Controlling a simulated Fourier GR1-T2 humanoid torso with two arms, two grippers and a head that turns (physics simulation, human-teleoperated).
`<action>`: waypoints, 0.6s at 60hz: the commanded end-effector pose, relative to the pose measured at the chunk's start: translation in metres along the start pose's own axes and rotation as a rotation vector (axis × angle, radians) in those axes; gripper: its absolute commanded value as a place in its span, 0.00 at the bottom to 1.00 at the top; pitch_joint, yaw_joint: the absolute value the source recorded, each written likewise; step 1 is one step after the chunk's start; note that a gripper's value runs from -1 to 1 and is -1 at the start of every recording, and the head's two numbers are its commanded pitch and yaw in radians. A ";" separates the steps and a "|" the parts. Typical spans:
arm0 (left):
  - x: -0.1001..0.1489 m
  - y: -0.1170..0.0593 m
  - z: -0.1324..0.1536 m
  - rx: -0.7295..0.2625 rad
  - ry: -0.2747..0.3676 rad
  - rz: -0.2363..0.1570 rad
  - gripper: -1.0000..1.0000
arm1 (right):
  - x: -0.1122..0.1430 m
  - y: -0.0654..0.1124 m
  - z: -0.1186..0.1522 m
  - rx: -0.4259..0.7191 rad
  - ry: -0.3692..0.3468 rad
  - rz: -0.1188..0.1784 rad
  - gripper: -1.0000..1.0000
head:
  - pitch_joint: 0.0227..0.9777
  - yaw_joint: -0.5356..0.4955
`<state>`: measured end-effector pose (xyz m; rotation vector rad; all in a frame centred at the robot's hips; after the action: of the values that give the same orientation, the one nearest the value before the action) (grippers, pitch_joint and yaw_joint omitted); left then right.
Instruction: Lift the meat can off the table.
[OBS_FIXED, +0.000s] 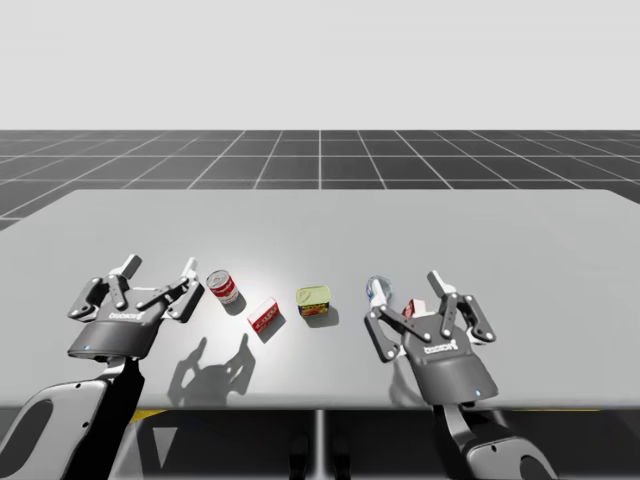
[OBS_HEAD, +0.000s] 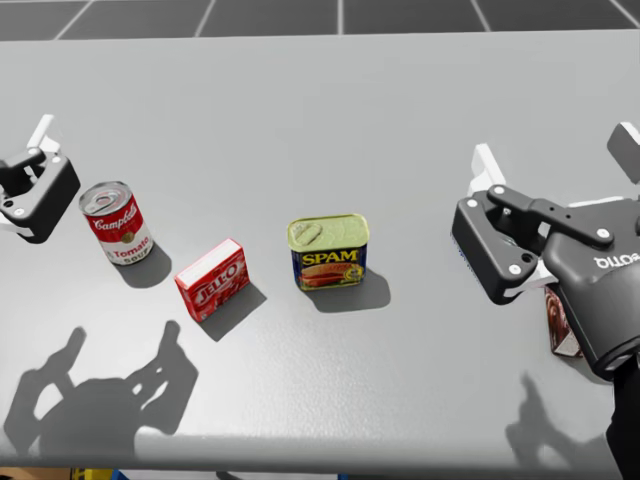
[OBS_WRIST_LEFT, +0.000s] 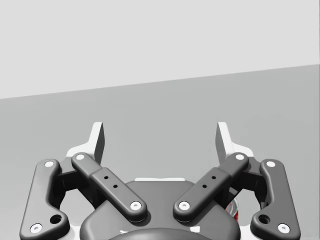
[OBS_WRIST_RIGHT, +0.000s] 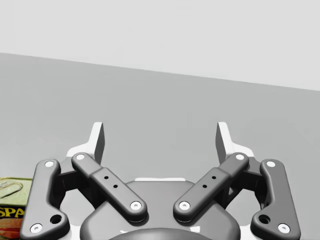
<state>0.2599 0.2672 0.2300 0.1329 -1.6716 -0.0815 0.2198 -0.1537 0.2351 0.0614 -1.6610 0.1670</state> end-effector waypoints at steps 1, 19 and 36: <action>-0.001 -0.001 0.000 -0.006 0.002 -0.004 0.00 | -0.008 0.033 0.013 0.047 0.031 -0.001 0.00 | 0.85 0.56; -0.001 -0.005 0.001 -0.022 0.005 -0.007 0.00 | -0.039 0.070 0.011 0.082 0.085 -0.023 0.00 | 0.85 0.55; -0.002 -0.007 0.002 -0.029 0.007 -0.009 0.00 | -0.061 0.098 0.004 0.138 0.153 -0.056 0.00 | 0.85 0.56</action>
<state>0.2591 0.2619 0.2278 0.1203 -1.6635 -0.1077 0.2071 -0.0765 0.1815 0.1662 -1.5314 0.2275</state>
